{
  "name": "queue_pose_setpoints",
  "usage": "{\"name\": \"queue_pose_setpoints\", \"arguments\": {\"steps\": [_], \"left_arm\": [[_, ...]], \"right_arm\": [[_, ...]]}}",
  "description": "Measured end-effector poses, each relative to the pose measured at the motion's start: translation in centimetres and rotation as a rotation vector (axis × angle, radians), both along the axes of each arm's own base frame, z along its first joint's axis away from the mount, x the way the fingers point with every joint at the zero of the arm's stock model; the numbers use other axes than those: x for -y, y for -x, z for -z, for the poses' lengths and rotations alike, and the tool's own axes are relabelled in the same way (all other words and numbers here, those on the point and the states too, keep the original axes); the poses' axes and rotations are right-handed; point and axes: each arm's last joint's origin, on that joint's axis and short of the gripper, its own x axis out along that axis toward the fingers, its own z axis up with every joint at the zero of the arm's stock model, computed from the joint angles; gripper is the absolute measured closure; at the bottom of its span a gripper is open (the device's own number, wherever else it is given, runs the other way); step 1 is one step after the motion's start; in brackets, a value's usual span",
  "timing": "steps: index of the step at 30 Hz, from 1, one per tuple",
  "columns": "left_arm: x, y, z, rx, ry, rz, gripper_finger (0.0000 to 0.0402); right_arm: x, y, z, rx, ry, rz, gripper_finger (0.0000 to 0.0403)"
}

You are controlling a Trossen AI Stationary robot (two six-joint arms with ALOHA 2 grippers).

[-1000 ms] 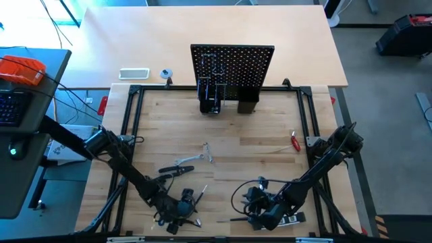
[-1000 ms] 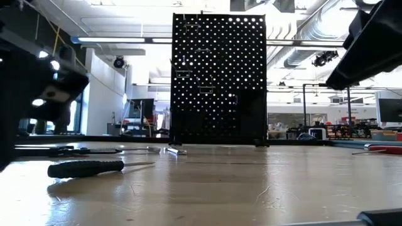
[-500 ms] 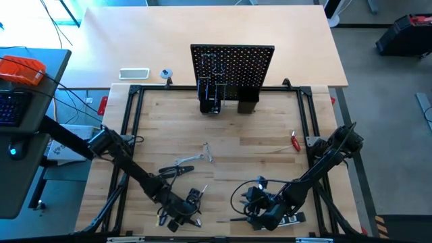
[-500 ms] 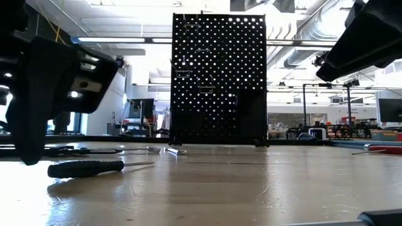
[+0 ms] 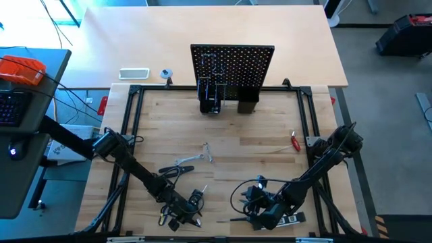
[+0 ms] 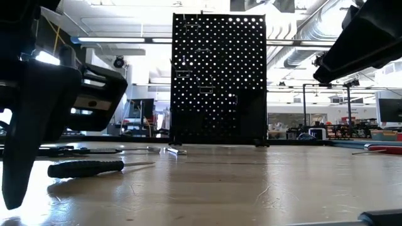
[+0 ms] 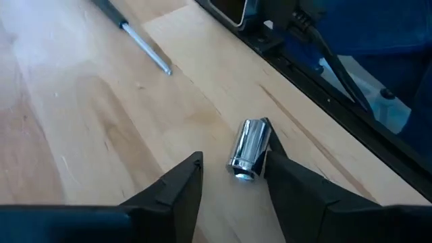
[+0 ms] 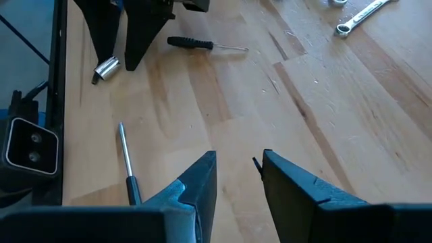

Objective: Hang tools onto peg board
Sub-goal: Put the socket into the left bin on the pegboard

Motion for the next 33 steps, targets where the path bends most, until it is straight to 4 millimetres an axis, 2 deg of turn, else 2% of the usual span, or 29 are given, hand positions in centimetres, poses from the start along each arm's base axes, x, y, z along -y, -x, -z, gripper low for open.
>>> {"name": "queue_pose_setpoints", "arguments": {"steps": [11,21,33], "left_arm": [[0.2,-0.1,-0.1,0.054,-0.02,0.067,0.0323],[1.0,-1.6,0.9,0.062,-0.043,0.098,0.0327],[-1.3,-2.7,1.4,-0.048,-0.047,0.013,0.0334]], "right_arm": [[0.0,0.0,0.0,0.007,0.0,0.011,0.0288],[0.0,-0.1,-0.1,0.016,0.0,0.015,0.0288],[0.0,-0.1,-0.1,0.018,-0.004,0.014,0.0288]]}}
